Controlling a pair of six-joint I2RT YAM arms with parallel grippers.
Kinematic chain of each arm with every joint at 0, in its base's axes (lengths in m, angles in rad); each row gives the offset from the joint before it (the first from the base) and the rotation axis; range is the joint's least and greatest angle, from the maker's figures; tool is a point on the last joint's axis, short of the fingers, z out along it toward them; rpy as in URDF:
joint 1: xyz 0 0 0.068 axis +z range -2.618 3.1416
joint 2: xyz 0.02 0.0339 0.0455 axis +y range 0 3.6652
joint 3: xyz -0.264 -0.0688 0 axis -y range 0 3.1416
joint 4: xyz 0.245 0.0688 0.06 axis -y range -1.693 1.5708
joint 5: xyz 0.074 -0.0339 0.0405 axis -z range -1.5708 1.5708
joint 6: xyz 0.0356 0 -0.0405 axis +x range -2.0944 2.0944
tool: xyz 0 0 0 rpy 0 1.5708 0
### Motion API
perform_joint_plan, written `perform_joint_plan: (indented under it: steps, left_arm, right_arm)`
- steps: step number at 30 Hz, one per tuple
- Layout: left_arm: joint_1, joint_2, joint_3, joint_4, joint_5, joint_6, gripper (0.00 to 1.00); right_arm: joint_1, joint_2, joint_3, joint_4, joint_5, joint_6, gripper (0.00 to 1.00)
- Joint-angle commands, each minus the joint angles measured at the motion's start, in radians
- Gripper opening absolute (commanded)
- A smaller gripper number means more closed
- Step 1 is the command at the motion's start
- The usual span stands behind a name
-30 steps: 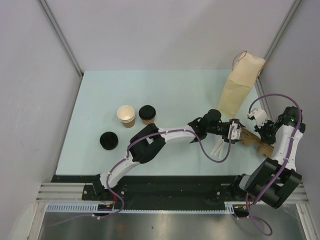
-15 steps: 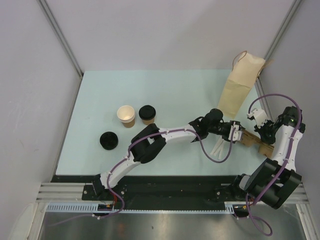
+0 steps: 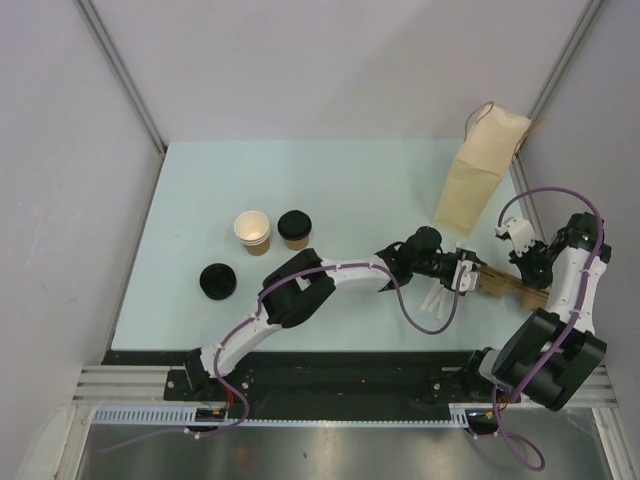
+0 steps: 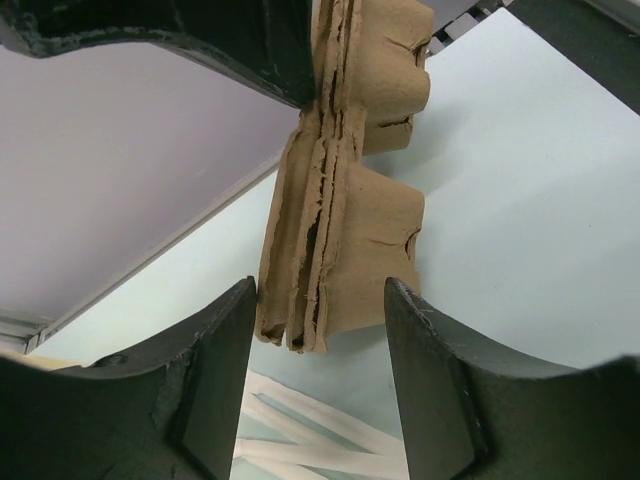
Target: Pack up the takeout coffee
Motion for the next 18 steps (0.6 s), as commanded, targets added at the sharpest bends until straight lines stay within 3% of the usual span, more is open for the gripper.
perform_joint_plan:
  steps: [1, 12, 18]
  left_arm:
    - [-0.014, -0.056, -0.012, 0.039, 0.021, 0.038, 0.59]
    - [-0.019, -0.082, -0.071, 0.152, -0.012, 0.027, 0.69]
    - [-0.025, -0.103, -0.105, 0.166, 0.005, 0.061, 0.69]
  right_arm:
    - [-0.008, -0.003, 0.055, 0.011, -0.012, -0.001, 0.00]
    - [-0.008, 0.017, 0.058, 0.008, -0.009, -0.001, 0.00]
    - [-0.008, 0.029, 0.058, 0.011, -0.003, 0.002, 0.00]
